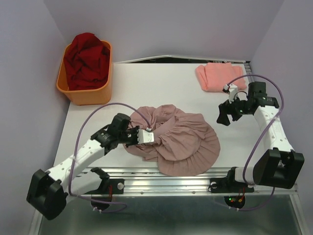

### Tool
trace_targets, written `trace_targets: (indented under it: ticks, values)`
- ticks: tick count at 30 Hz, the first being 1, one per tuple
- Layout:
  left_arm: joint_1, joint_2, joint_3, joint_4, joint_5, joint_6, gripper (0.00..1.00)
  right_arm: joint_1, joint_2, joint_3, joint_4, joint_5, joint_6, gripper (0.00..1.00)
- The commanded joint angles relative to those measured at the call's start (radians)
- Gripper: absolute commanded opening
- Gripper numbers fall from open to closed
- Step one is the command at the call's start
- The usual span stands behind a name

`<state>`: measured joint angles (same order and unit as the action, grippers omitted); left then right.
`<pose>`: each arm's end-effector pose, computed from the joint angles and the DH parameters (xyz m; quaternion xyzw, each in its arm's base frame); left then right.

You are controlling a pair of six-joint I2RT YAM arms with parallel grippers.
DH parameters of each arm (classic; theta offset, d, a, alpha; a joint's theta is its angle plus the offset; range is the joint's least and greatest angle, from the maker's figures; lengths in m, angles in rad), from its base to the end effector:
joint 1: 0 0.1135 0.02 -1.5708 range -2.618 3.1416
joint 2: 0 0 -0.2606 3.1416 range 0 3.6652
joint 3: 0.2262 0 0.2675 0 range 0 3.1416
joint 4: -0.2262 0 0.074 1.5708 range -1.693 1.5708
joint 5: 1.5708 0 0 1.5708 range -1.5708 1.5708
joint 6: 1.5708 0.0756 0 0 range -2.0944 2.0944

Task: Fold and stack the skirts
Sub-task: Move the skirt to the center of the board

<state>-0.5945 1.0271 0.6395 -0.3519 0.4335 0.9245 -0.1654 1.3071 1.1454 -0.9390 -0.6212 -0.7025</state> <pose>0.1931 -0.1689 0.1974 0.6782 0.5881 -0.1293 0.4213 0.2838 -0.0028 0.2616 -0.3143 0.8739 0.1764 0.3262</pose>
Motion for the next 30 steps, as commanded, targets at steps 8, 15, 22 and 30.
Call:
trace_targets:
  ticks: [8, 15, 22, 30]
  values:
    - [-0.018, -0.072, -0.095, 0.151, -0.124, 0.102, 0.10, 0.374, 0.033, -0.007, 0.377, -0.043, 0.497, 0.64]
    - [-0.021, -0.079, -0.092, 0.149, -0.130, 0.073, 0.14, 0.535, 0.299, 0.137, 0.473, -0.007, 0.488, 0.65]
    - [-0.019, -0.099, -0.093, 0.120, -0.131, 0.051, 0.17, 0.544, 0.494, 0.275, 0.425, -0.115, 0.292, 0.74]
    - [-0.021, -0.101, -0.098, 0.136, -0.177, 0.036, 0.18, 0.584, 0.610, 0.382, 0.318, -0.207, 0.138, 0.70]
